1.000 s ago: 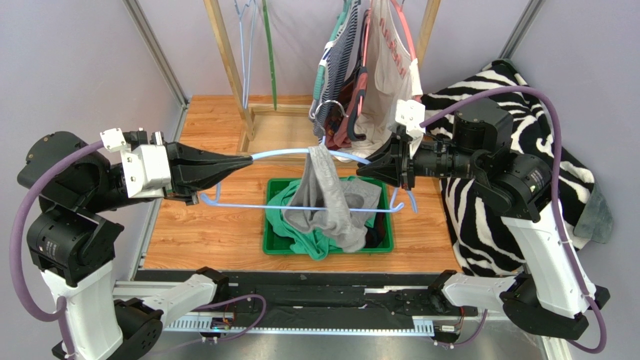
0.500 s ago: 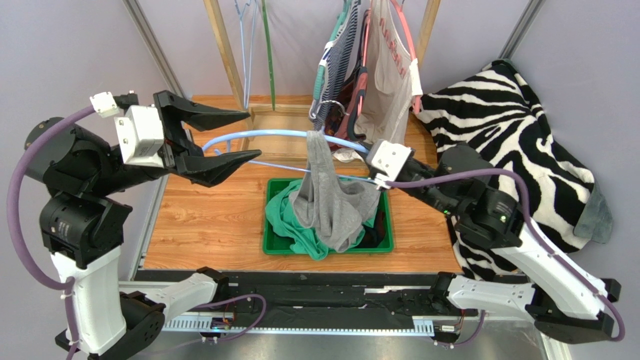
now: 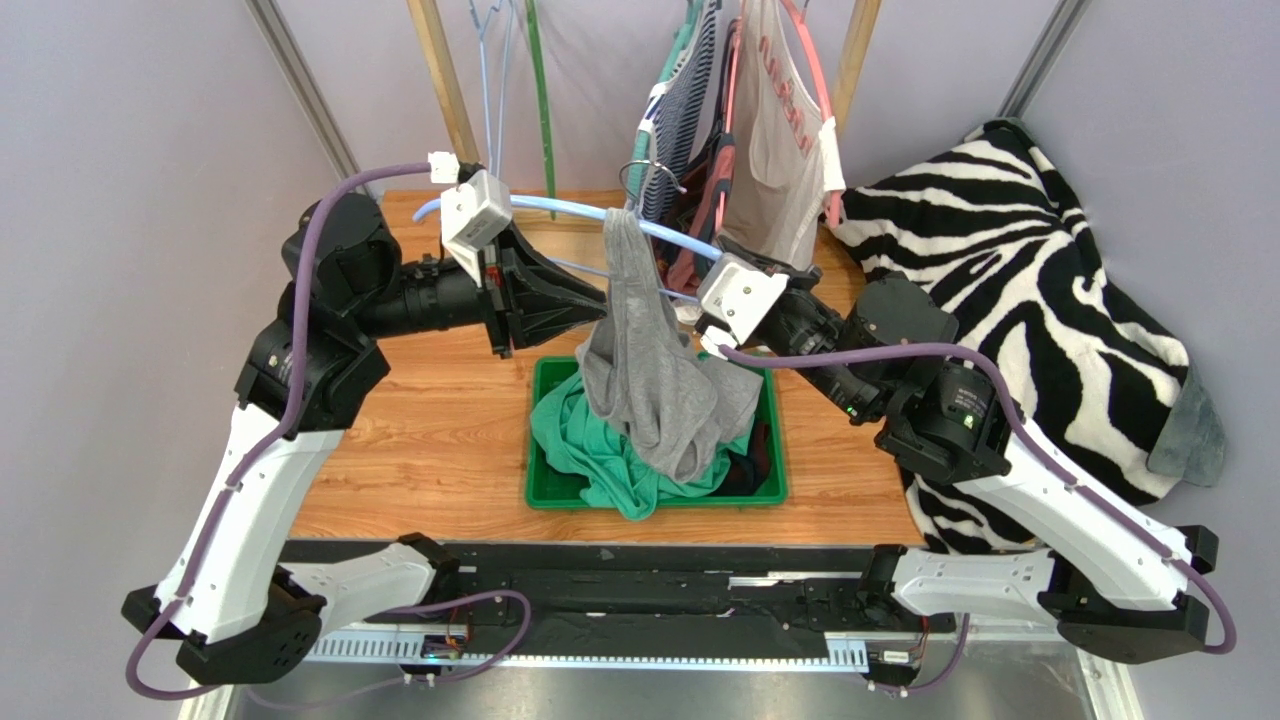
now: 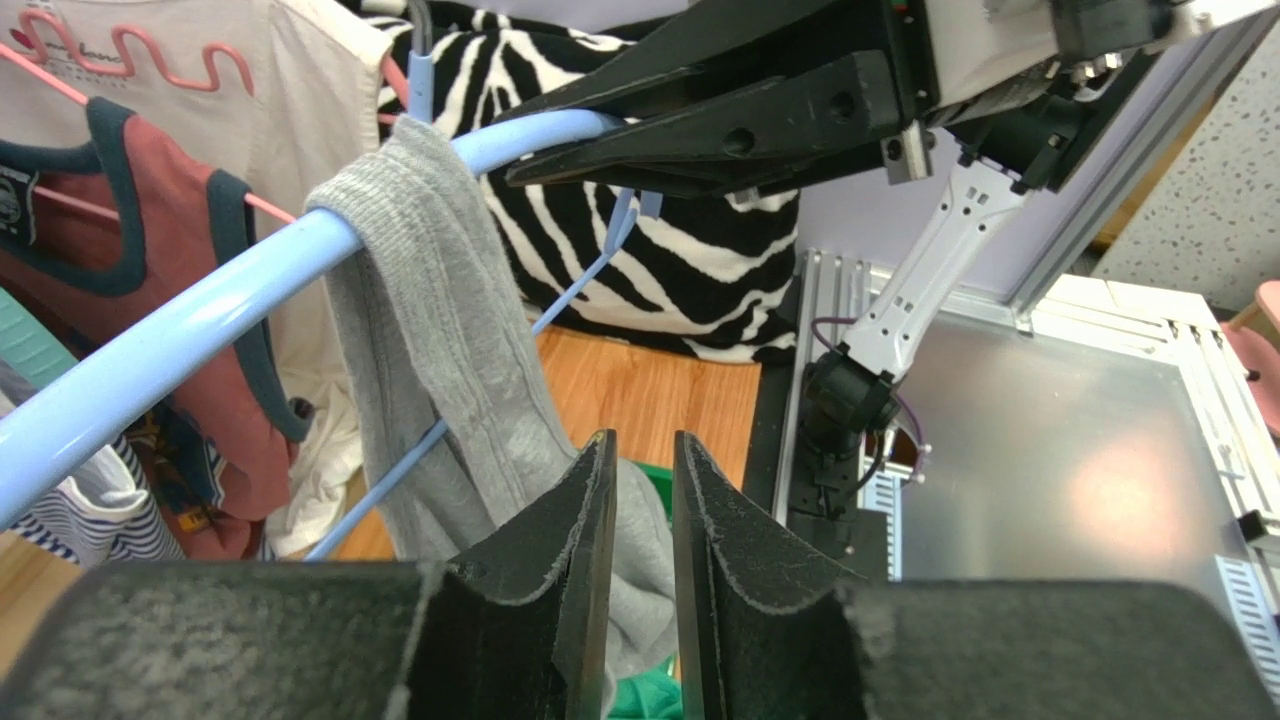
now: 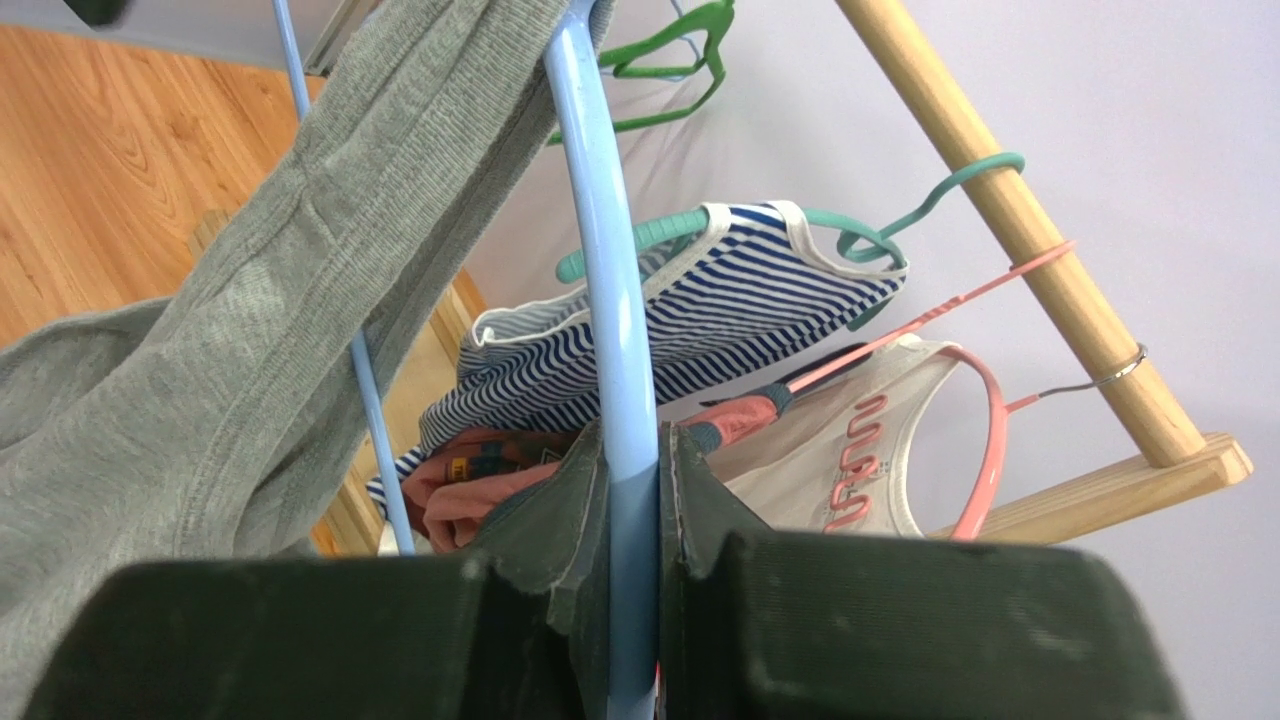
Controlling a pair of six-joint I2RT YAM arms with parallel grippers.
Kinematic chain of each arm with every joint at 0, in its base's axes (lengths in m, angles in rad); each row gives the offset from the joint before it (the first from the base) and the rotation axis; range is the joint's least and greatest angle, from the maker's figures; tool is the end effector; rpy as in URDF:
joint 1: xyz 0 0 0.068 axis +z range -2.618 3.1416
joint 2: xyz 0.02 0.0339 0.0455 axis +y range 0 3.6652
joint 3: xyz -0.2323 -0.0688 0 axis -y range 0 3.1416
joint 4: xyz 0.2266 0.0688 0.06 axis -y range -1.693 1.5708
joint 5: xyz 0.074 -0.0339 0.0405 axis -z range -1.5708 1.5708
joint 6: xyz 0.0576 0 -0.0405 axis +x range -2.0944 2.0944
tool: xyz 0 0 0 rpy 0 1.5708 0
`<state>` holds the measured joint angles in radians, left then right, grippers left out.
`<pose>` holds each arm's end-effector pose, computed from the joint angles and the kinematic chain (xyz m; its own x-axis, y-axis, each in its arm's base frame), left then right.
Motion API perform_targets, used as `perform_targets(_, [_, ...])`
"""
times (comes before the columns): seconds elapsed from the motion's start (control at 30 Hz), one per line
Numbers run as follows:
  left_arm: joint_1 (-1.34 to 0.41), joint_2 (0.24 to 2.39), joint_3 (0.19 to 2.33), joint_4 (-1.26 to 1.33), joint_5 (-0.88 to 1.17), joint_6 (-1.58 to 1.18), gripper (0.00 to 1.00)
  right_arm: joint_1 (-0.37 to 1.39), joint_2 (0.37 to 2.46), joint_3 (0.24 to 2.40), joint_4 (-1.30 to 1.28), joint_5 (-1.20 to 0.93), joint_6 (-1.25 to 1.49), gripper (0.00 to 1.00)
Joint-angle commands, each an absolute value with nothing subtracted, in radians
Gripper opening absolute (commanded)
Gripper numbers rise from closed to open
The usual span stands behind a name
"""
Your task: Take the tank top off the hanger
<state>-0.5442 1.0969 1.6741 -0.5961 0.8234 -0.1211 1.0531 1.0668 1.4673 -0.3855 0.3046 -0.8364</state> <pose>0.1358 -0.1315 0.4920 -0.1344 -0.0147 -0.9908 0.9702 0.2016 -0.1345 0.1249 0.1844 0.4624 0.5101 -0.5351 -0.6734 -0.4506 0.5007 -0.7391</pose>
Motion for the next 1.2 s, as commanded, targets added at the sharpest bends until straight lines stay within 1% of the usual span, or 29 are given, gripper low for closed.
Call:
perform_targets(0.0, [-0.572, 1.089, 1.672, -0.546, 0.762, -0.126, 0.27, 1.081, 1.069, 1.520, -0.267, 0.350, -0.856, 0.00])
perform_targets(0.03, [-0.572, 1.094, 1.671, -0.543, 0.743, -0.124, 0.31, 1.089, 1.069, 1.520, -0.270, 0.351, -0.854, 0.00])
perform_targets(0.07, [-0.574, 1.098, 1.672, -0.532, 0.735, -0.126, 0.32, 1.092, 1.071, 1.520, -0.271, 0.354, -0.854, 0.00])
perform_targets(0.3, [-0.595, 1.152, 1.694, -0.531, 0.730, -0.098, 0.30, 1.109, 1.068, 1.517, -0.284, 0.359, -0.827, 0.00])
perform_targets(0.37, [-0.600, 1.163, 1.689, -0.534, 0.723, -0.087, 0.28, 1.111, 1.063, 1.514, -0.285, 0.357, -0.821, 0.00])
perform_targets(0.47, [-0.604, 1.173, 1.689, -0.531, 0.726, -0.089, 0.13, 1.111, 1.051, 1.505, -0.288, 0.357, -0.811, 0.00])
perform_targets(0.5, [-0.604, 1.173, 1.692, -0.529, 0.729, -0.092, 0.01, 1.109, 1.048, 1.500, -0.290, 0.359, -0.813, 0.00])
perform_targets(0.6, [-0.603, 1.177, 1.726, -0.529, 0.730, -0.106, 0.00, 1.109, 1.039, 1.480, -0.296, 0.376, -0.813, 0.00])
perform_targets(0.7, [-0.603, 1.175, 1.805, -0.543, 0.724, -0.097, 0.00, 1.111, 1.019, 1.456, -0.325, 0.396, -0.795, 0.00])
perform_targets(0.8, [-0.566, 1.175, 1.941, -0.561, 0.710, -0.095, 0.00, 1.112, 0.962, 1.408, -0.360, 0.408, -0.733, 0.00])
perform_targets(0.9, [-0.519, 1.178, 2.023, -0.584, 0.678, -0.072, 0.00, 1.111, 0.859, 1.350, -0.396, 0.400, -0.663, 0.00])
perform_targets(1.1, [-0.503, 1.175, 2.056, -0.614, 0.577, -0.028, 0.00, 1.111, 0.675, 1.322, -0.533, 0.362, -0.508, 0.00])
perform_targets(1.17, [-0.497, 1.174, 2.043, -0.614, 0.595, -0.050, 0.00, 1.112, 0.634, 1.316, -0.551, 0.373, -0.489, 0.00])
